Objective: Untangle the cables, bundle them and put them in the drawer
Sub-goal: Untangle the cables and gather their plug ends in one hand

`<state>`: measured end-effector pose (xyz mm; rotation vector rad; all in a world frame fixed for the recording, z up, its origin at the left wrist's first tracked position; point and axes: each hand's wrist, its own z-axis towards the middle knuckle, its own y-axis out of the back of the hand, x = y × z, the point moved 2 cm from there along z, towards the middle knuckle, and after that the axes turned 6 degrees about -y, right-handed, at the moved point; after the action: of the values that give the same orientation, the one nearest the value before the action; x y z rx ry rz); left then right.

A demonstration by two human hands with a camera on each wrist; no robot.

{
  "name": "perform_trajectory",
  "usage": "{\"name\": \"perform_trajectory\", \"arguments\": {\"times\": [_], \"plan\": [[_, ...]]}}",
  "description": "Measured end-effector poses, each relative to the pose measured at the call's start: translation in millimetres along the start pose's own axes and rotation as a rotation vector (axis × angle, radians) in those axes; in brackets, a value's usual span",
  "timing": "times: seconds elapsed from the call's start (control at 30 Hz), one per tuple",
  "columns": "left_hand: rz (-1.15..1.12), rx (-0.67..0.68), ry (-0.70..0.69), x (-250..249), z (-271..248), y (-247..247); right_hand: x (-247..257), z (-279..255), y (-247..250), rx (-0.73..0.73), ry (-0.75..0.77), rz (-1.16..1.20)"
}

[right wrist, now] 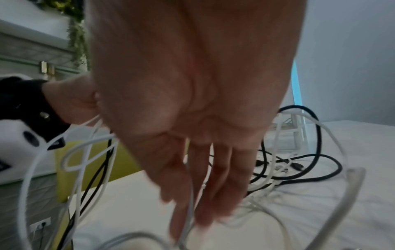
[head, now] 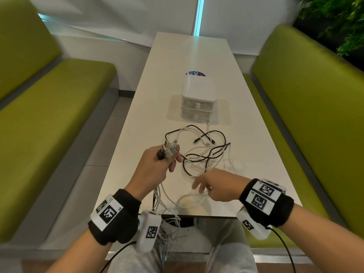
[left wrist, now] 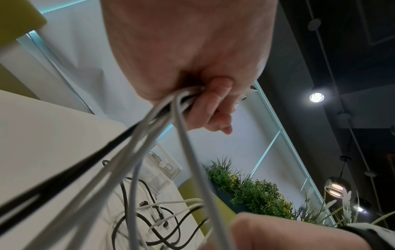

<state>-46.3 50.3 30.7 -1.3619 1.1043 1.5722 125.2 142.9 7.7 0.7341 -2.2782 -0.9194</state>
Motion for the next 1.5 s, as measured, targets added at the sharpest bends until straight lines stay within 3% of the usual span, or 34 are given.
{"name": "perform_trajectory", "arguments": {"times": [0.07,0.2,0.37,0.4,0.53,0.6,0.67,0.77,0.87,1.0,1.13,1.2,1.5], "plan": [[-0.007,0.003,0.003,-0.1,-0.1,-0.8,-1.9,-4.9,0.1,0.141,0.006,-0.006],[-0.008,0.006,0.010,-1.0,-0.2,-2.8,-10.8,-7.6,-4.7,0.248,-0.051,0.159],[-0.020,0.012,0.016,-1.2,0.0,-5.7,-13.2,-15.6,-16.4,0.506,-0.045,0.283],[-0.025,0.013,0.018,-1.3,0.5,-6.4,-14.7,-15.6,-16.7,0.470,-0.033,0.258],[-0.026,0.022,0.026,-1.5,2.6,-11.3,-22.0,-12.6,-6.6,0.105,-0.021,0.127],[-0.025,0.030,0.032,-1.6,4.4,-14.8,-23.8,-12.9,-5.4,0.008,-0.011,0.136],[-0.027,0.032,0.037,-2.4,6.3,-18.2,-24.9,-14.6,-8.7,-0.004,-0.008,0.142],[-0.021,0.040,0.035,-2.6,9.1,-22.4,-27.0,-18.4,-12.6,0.105,-0.020,0.091],[-0.004,0.058,0.025,-2.3,9.5,-25.9,-31.9,-22.7,-10.8,0.159,-0.025,0.205],[-0.007,0.055,0.034,-2.0,10.2,-29.3,-53.0,-22.5,-4.9,-0.088,-0.122,0.066],[-0.012,0.055,0.039,-1.1,8.8,-30.4,-59.3,-17.7,-20.6,-0.053,-0.186,-0.131],[-0.006,0.056,0.036,-2.3,7.3,-29.9,-59.7,-14.6,-28.7,-0.142,-0.152,-0.228],[-0.146,0.146,0.028,-28.0,-3.6,-31.9,-55.1,-33.6,16.1,-0.608,-0.086,0.044]]}}
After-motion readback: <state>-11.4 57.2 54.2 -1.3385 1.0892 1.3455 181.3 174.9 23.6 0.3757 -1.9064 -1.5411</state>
